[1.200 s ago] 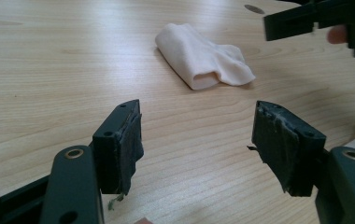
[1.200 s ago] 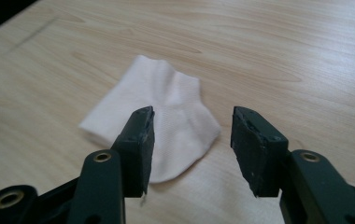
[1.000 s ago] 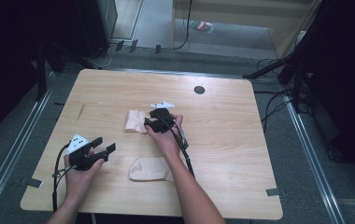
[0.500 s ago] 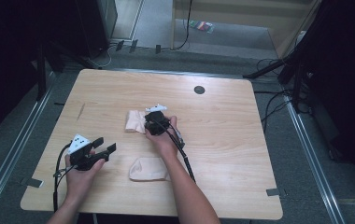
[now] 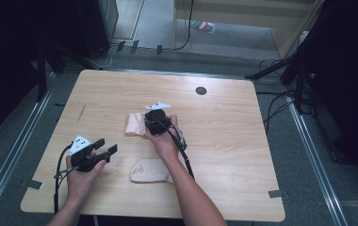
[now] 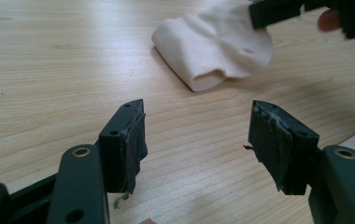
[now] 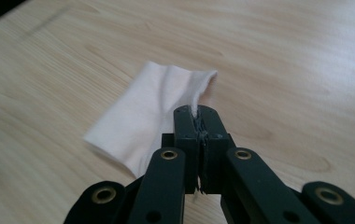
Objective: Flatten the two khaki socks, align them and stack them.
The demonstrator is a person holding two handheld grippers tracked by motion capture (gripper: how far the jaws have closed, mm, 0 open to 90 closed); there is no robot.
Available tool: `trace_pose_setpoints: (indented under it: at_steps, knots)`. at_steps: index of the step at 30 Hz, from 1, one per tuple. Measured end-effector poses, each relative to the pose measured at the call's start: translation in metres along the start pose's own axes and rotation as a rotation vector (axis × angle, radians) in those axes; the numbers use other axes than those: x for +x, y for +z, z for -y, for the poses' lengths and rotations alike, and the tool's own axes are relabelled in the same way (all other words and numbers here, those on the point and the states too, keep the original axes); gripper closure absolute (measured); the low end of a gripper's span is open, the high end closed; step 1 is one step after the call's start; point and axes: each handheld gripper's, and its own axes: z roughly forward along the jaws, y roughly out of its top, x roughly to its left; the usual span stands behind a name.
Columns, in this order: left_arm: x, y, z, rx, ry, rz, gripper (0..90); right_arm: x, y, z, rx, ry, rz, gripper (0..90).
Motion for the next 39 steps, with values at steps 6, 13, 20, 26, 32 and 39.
trace_pose_setpoints:
  at_steps: [6, 13, 20, 26, 32, 39]
  knots:
    - [0.0, -0.001, 0.0, -0.014, -0.002, -0.003, 39.7, 0.03, -0.032, -0.027, -0.083, -0.074, -0.091, 88.6]
    - [0.003, -0.005, 0.001, -0.059, -0.029, 0.007, 41.7, 0.019, -0.083, -0.039, -0.17, -0.032, -0.181, 88.6]
    - [0.005, -0.005, 0.001, -0.054, -0.038, 0.018, 43.9, -0.038, -0.073, 0.014, -0.028, 0.047, -0.138, 88.2]
    - [0.004, -0.002, 0.0, -0.035, -0.035, 0.024, 47.4, -0.094, -0.054, 0.058, 0.019, 0.093, 0.029, 68.5]
    - [0.005, 0.011, -0.016, -0.008, -0.117, 0.034, 52.8, -0.107, -0.069, 0.068, -0.076, 0.184, 0.096, 56.6]
    - [-0.011, 0.046, -0.042, 0.032, -0.023, 0.048, 57.7, -0.098, -0.064, 0.071, -0.043, 0.134, 0.085, 59.4]
